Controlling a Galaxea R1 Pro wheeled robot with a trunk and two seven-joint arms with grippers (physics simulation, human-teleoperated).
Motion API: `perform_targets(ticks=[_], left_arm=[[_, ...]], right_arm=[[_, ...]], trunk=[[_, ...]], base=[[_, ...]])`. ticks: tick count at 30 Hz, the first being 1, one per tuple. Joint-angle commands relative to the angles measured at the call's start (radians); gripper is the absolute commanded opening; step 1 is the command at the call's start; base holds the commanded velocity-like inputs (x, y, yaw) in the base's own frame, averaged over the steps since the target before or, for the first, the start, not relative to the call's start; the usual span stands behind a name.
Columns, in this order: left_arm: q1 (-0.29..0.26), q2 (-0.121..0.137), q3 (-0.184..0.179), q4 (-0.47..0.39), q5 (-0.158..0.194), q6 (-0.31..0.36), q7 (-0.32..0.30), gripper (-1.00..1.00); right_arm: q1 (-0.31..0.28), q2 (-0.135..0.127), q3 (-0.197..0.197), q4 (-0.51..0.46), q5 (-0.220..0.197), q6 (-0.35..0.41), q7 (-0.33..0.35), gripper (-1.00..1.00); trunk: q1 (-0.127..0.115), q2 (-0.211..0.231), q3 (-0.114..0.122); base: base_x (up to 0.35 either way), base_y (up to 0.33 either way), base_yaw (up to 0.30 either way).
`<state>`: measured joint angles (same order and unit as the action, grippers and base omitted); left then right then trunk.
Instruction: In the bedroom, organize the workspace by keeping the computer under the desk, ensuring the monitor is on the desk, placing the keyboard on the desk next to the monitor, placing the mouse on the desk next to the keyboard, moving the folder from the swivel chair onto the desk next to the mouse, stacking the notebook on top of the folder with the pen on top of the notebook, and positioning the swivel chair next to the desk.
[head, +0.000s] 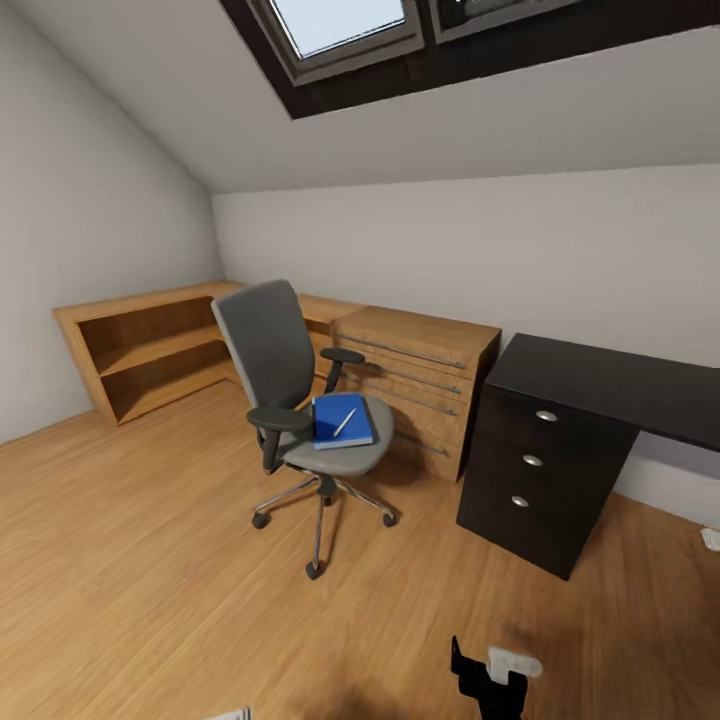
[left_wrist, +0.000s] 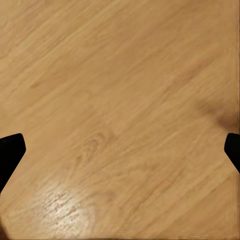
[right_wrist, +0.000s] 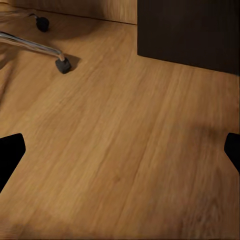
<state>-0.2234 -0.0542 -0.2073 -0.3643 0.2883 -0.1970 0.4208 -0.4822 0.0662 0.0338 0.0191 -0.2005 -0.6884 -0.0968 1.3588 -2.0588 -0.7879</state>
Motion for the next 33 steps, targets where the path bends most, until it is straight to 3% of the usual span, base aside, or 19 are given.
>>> perform_targets(ticks=[1,10,24,33], left_arm=[[-0.001,0.001,-0.019,0.008,0.01,-0.007,0.006,1.0],[0.0,0.001,-0.077,0.037,0.012,-0.011,0.004,1.0],[-0.001,0.006,-0.084,0.055,0.013,-0.01,-0.034,1.0],[-0.001,0.008,-0.083,0.057,0.015,-0.008,-0.133,1.0]], right_arm=[[-0.001,0.0,0.004,0.002,-0.003,-0.004,-0.003,1.0],[0.002,0.002,0.004,0.004,-0.002,-0.006,-0.003,1.0],[0.002,-0.002,0.003,0.003,-0.002,-0.007,-0.003,1.0],[0.002,0.0,0.003,0.004,-0.002,-0.007,-0.003,1.0]], trunk=[[-0.004,0.007,0.002],[-0.039,0.07,0.03],[-0.092,0.168,0.073],[-0.127,0.231,0.093]], base=[[0.0,0.0,-0.264],[0.0,0.0,-0.264],[0.0,0.0,-0.265],[0.0,0.0,-0.193]])
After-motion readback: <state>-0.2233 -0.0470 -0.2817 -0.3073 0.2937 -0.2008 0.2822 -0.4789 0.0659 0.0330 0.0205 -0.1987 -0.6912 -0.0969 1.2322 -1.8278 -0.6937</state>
